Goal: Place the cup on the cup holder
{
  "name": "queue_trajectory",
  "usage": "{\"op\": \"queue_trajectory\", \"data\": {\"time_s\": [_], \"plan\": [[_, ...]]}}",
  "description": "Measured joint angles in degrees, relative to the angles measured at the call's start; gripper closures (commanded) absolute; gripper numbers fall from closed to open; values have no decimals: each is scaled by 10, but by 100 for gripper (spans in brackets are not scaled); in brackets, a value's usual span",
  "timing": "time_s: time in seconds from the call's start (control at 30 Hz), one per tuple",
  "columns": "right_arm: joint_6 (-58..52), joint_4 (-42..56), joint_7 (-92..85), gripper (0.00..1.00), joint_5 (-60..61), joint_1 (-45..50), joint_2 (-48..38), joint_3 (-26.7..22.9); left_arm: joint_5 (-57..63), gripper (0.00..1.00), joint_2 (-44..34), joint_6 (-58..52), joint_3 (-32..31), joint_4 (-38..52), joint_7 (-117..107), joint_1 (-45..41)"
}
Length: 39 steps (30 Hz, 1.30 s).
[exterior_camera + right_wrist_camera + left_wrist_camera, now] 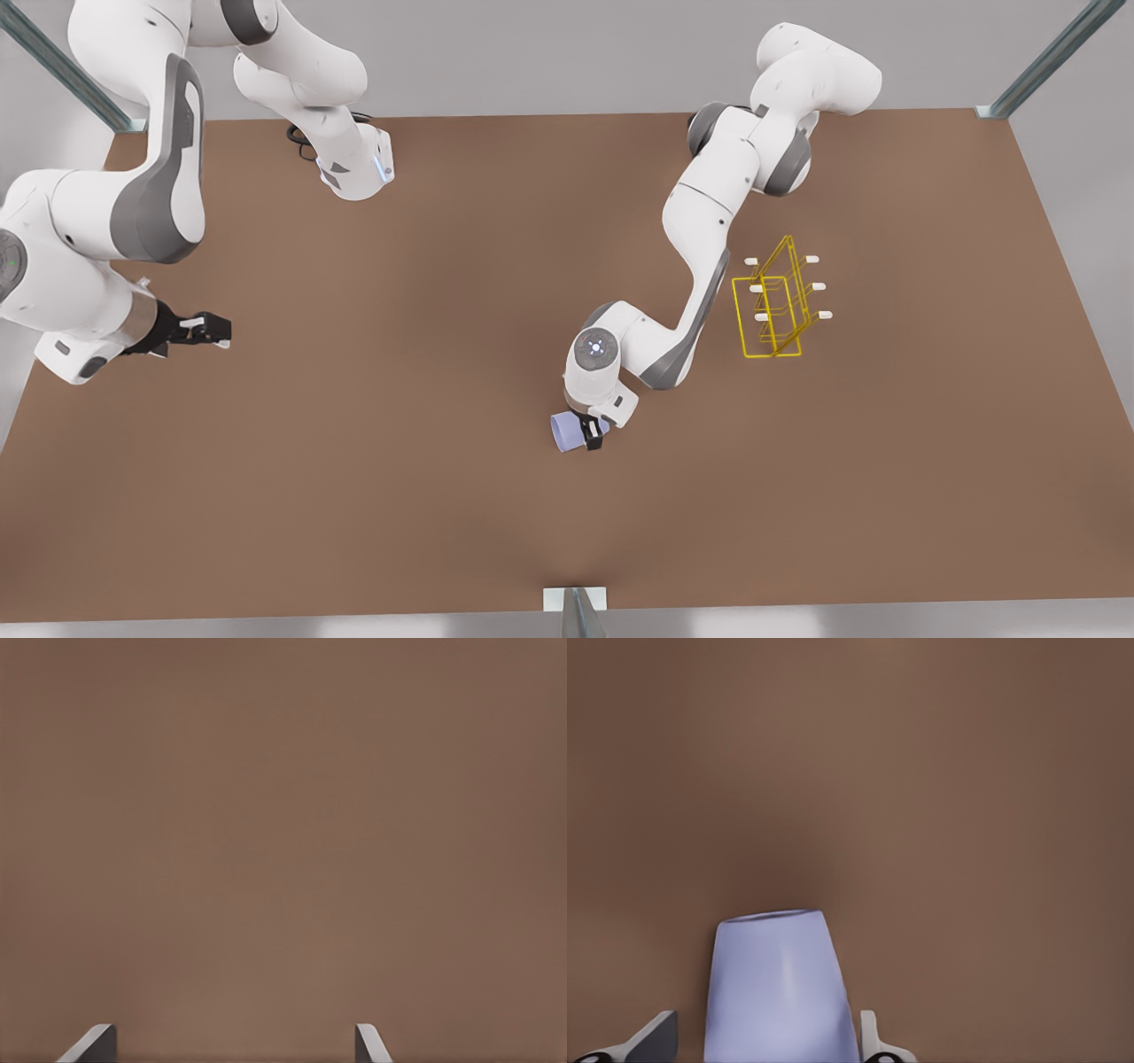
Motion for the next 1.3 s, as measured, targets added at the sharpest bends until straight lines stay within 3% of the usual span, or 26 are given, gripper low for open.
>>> {"op": "queue_trajectory", "data": {"time_s": [0.77, 0.8, 0.83, 0.87, 1.3], "plan": [[-7, 0, -7, 0, 4, 4, 9, 1, 1, 0, 20, 34, 4, 0, 1, -5], [-7, 0, -7, 0, 4, 4, 9, 2, 1, 3, 20, 34, 4, -1, 1, -5], [-7, 0, -7, 0, 4, 4, 9, 2, 1, 18, 21, 35, 4, -1, 1, -5], [-7, -1, -7, 0, 4, 4, 10, 2, 0, 23, 21, 35, 4, -1, 1, -5], [-7, -1, -8, 0, 4, 4, 10, 2, 25, 19, -41, -20, 2, -7, 18, -7]]}}
